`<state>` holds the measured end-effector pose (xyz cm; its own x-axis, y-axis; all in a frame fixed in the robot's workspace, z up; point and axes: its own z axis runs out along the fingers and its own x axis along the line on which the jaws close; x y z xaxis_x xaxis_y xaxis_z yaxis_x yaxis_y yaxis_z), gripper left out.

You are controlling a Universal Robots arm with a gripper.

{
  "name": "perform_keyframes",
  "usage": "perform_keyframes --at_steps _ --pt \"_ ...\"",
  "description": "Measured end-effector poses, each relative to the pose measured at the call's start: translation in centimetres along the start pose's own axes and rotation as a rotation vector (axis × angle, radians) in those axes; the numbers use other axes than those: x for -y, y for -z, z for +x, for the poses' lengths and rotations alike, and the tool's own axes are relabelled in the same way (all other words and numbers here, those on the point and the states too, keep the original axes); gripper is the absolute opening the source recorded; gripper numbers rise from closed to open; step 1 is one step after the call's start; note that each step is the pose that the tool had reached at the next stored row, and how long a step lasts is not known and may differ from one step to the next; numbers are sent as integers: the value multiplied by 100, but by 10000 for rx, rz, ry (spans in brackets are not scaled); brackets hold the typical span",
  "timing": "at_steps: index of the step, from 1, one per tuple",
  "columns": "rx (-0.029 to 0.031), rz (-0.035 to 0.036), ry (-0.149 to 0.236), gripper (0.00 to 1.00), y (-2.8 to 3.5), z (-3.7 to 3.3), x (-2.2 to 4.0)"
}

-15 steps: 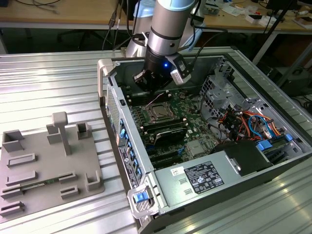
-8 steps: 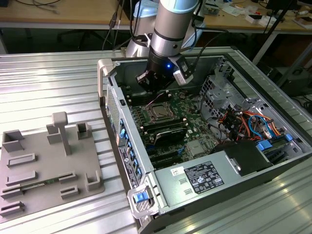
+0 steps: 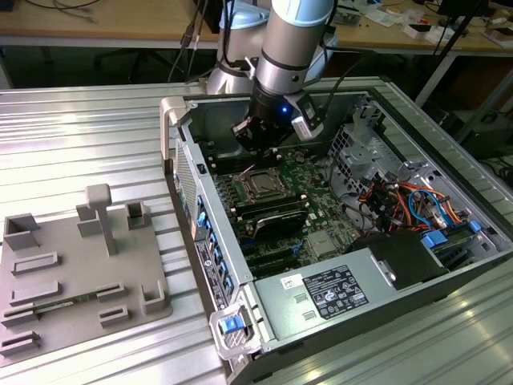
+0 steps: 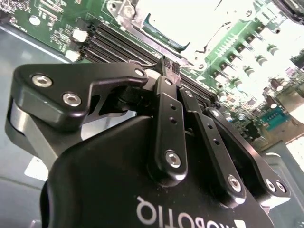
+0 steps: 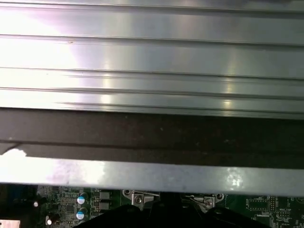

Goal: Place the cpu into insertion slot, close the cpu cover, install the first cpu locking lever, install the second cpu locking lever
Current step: 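Install the first cpu locking lever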

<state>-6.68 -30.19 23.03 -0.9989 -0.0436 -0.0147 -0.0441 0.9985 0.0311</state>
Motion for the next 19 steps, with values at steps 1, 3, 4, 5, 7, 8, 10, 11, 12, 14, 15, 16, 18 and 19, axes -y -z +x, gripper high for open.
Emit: perform_keyframes --at_steps 1,3,4,5,7,8,10,11,12,14,15,16,18,19 --pt "0 0 1 11 -11 -19 -5" --pt "1 -2 5 11 -35 -53 -14" --pt "1 -1 6 11 -46 -65 -18" --pt "0 0 8 11 -56 -76 -22" --pt "-1 1 11 11 -78 -97 -28" --pt "0 0 12 11 -95 -112 -32" --pt "-1 0 15 11 -122 -125 -33" --pt "0 -1 16 11 -132 -127 -32" --pt "-2 2 15 11 -134 -128 -32" --pt "0 -1 16 11 -139 -135 -31" --pt "-1 0 16 11 -139 -137 -31" --pt "0 -1 16 11 -139 -141 -31" --pt "0 -1 15 11 -140 -153 -31" --pt "1 -2 15 11 -141 -160 -30"
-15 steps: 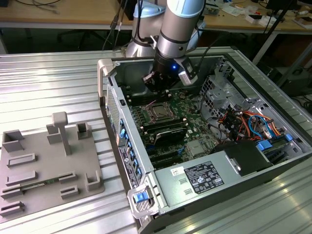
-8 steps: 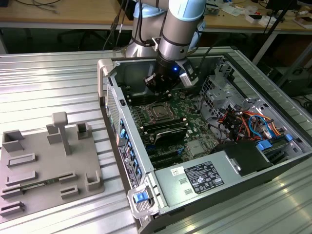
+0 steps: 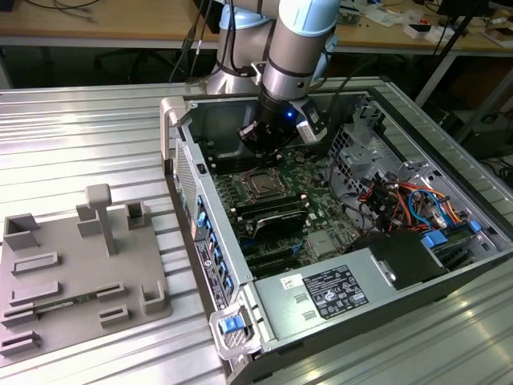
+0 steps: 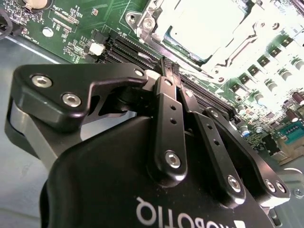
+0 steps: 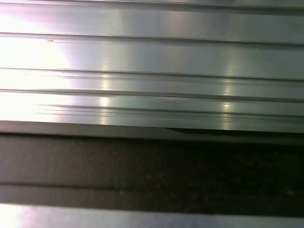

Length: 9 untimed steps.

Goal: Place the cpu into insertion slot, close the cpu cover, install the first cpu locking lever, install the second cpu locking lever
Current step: 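Install the first cpu locking lever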

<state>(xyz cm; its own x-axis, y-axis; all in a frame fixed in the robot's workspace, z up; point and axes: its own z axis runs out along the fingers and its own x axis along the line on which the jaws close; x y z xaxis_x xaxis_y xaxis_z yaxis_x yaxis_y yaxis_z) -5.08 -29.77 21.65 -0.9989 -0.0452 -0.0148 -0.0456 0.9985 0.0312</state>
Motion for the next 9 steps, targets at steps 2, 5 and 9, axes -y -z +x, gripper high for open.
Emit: perform_keyframes --at_steps 2,5,9 --pt "-1 1 0 11 -1 -7 1" --pt "-1 2 0 11 -5 -9 0" --pt "0 0 1 11 -8 -7 42"
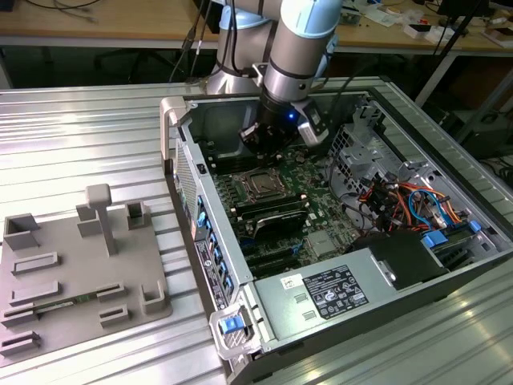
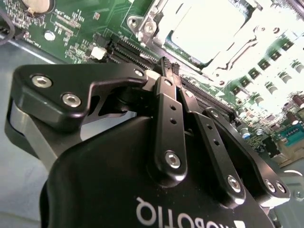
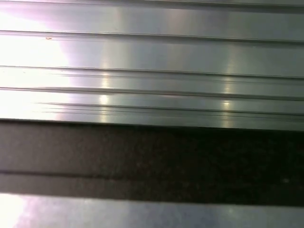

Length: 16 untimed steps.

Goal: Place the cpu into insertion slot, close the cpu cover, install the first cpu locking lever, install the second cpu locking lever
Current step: 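Install the first cpu locking lever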

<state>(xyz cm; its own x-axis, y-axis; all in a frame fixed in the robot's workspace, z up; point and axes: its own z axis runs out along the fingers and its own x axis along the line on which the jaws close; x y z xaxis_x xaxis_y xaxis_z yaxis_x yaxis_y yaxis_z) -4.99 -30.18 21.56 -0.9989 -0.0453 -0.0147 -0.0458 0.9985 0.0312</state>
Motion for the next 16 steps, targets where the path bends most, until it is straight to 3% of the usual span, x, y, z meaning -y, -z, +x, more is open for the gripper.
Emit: perform_keyframes --at_steps 16 --pt "0 0 2 11 -44 -34 7"
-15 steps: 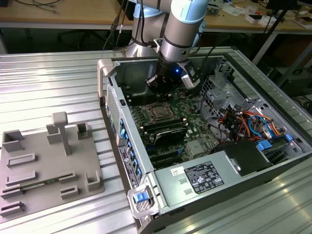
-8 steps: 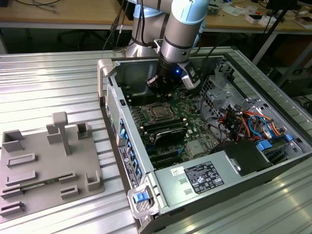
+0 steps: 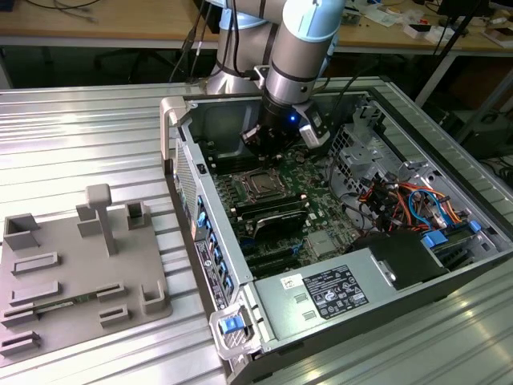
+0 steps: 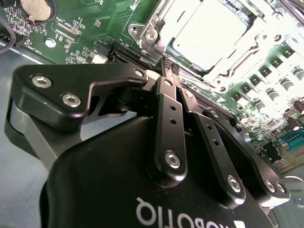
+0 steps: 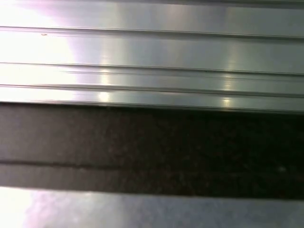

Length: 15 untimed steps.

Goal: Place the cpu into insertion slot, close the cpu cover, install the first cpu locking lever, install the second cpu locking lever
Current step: 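Install the first cpu locking lever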

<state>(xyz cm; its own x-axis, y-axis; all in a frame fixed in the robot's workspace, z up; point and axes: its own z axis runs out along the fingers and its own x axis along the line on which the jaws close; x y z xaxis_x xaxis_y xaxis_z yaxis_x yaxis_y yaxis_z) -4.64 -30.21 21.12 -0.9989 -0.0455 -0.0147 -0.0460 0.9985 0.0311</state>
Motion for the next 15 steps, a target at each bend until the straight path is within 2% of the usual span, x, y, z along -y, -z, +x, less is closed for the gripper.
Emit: perform_keyframes --at_steps 15 --pt "-1 3 -1 11 -52 -30 -21"
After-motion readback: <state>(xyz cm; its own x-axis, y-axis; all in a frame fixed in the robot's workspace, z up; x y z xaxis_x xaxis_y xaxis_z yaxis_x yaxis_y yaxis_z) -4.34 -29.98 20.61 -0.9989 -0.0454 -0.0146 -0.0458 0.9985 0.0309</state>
